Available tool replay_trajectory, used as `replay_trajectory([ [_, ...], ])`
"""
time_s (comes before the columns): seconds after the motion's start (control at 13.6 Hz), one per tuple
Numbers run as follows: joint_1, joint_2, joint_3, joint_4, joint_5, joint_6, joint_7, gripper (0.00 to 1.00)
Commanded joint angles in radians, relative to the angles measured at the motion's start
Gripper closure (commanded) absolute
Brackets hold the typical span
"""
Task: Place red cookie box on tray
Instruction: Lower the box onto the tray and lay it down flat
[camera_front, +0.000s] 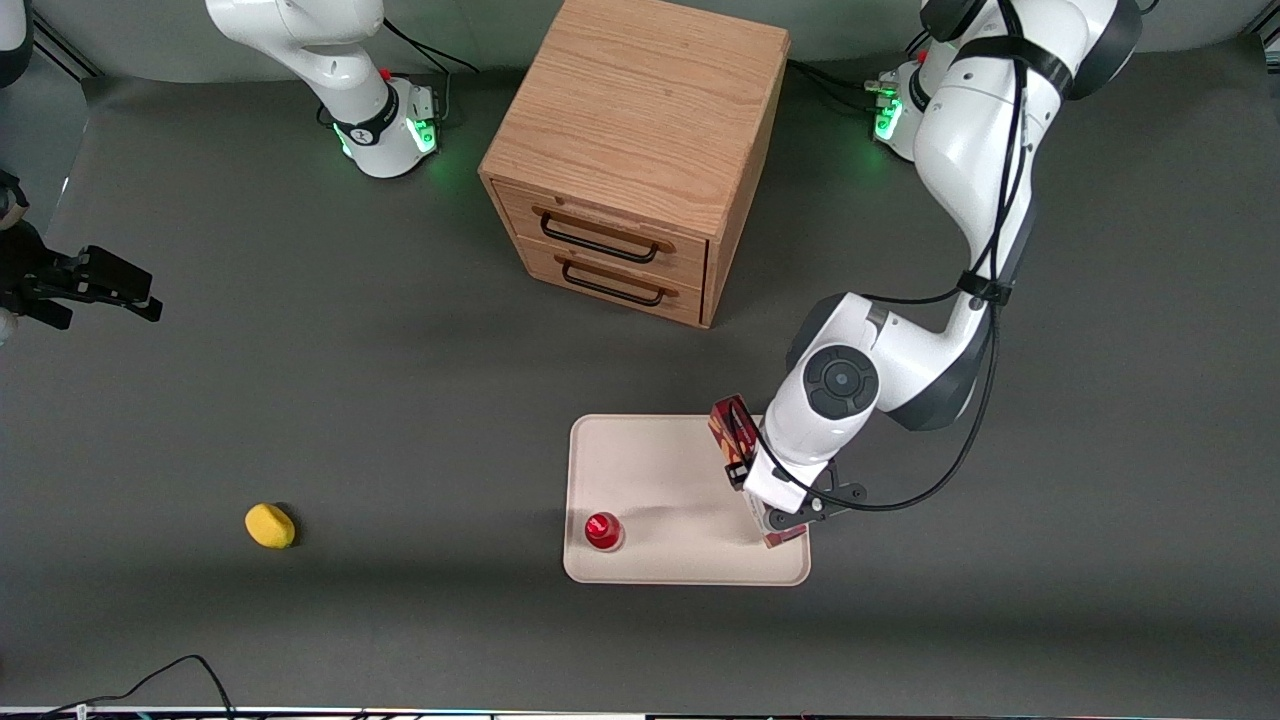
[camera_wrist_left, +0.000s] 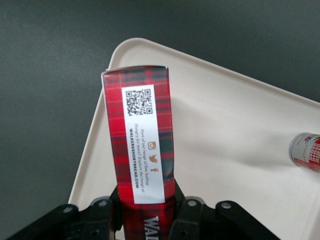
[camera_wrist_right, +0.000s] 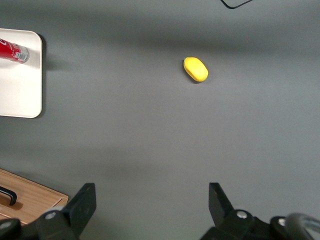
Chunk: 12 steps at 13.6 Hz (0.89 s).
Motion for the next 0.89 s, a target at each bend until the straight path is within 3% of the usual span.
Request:
replay_trajectory([
  [0.0, 0.000, 0.031, 0.003, 0.031, 0.016, 0.024, 0.031, 1.00],
  [0.52, 0.000, 0.071, 0.015, 0.016, 0.018, 0.095, 0.055, 0.99],
  [0.59, -0.002, 0.071, 0.021, 0.014, 0.018, 0.103, 0.077, 0.84],
  [0.66, -0.002, 0.071, 0.029, 0.010, 0.018, 0.106, 0.081, 0.53],
  [0.74, -0.002, 0.071, 0.029, 0.010, 0.016, 0.106, 0.080, 0.32],
  [0.81, -0.002, 0.070, 0.031, 0.010, 0.018, 0.106, 0.081, 0.04],
])
